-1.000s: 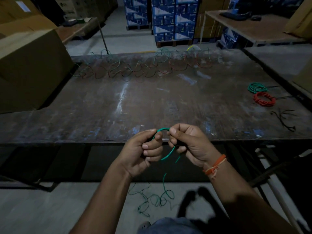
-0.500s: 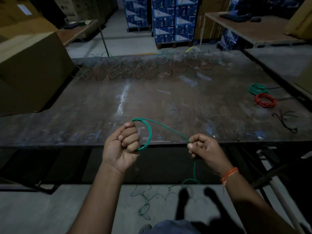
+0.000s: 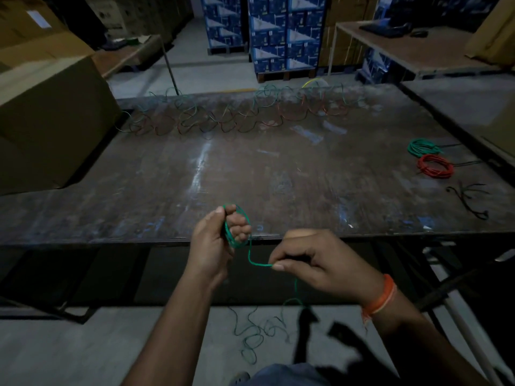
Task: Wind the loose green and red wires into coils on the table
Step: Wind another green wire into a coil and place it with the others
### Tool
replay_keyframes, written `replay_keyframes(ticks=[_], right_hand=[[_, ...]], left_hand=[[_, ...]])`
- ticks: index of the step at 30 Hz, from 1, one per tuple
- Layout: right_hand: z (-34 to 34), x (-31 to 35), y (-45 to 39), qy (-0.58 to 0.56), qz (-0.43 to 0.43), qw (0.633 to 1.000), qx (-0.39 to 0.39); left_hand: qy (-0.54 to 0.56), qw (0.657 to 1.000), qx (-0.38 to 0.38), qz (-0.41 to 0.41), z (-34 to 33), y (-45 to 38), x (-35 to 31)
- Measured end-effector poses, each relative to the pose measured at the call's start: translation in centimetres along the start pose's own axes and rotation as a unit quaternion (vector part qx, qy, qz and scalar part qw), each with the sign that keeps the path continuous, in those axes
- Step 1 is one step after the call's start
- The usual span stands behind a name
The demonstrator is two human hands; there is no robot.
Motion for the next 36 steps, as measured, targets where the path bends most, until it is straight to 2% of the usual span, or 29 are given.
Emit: replay_keyframes(ticks=[5,9,14,18,24,28,30,31,33,34,36], right_hand=[[1.4,1.8,-2.7,-0.011,0.035,0.997,-0.063],[3.3,0.3,-3.7,0.021,0.010,0.992,-0.122],[3.8,-2.1,-3.8,0.007,-0.028,0.982,-0.189],[2.9,-4.1,-3.2,0.002,-0.061,0.977,-0.204],[-0.7,-6.3,-2.0,-0.043,-0.139,0.978,-0.148],[-0.8,-6.8,-1.5,-0.042,-0.160,0.972,-0.166],[-1.7,-7.6,-1.5,-0.170,-0.195,0.950,-0.177],[-2.4,-7.9,-1.4,-0.270,-0.209,0.920,-0.190],[-3.4,-8.1,-1.1,-0.452,-0.230,0.837,-0.207],[-3.8,-8.0,-1.0,-0.506,-0.239,0.803,-0.203],[-4.4,-7.9,-0.8,-0.564,-0.252,0.763,-0.190]], left_hand=[[-0.174,0.984,0.024,-0.003,-1.5,1.3,1.6],[-0.223,0.973,0.051,0.012,-2.5,2.2,1.5],[-0.137,0.976,0.123,0.120,-4.1,2.9,2.8],[0.020,0.968,0.171,0.183,-4.7,3.2,3.7],[0.079,0.970,0.161,0.162,-5.0,3.0,3.0],[0.092,0.971,0.151,0.162,-5.1,3.1,3.2],[0.105,0.967,0.159,0.171,-5.1,3.1,3.3],[0.113,0.964,0.163,0.178,-5.0,3.0,3.4],[0.131,0.958,0.168,0.192,-4.8,3.0,3.5],[0.137,0.956,0.165,0.198,-4.6,3.0,3.6],[0.139,0.955,0.159,0.206,-4.2,3.0,4.0]])
Point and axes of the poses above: each hand's wrist, its own y-axis away from the middle knuckle, its own z-axis out of the back of the hand, x = y × z, the point moved 10 cm from there along -y, towards the middle knuckle, and after that the axes turned 9 degrees about z, right-handed, at the moved point
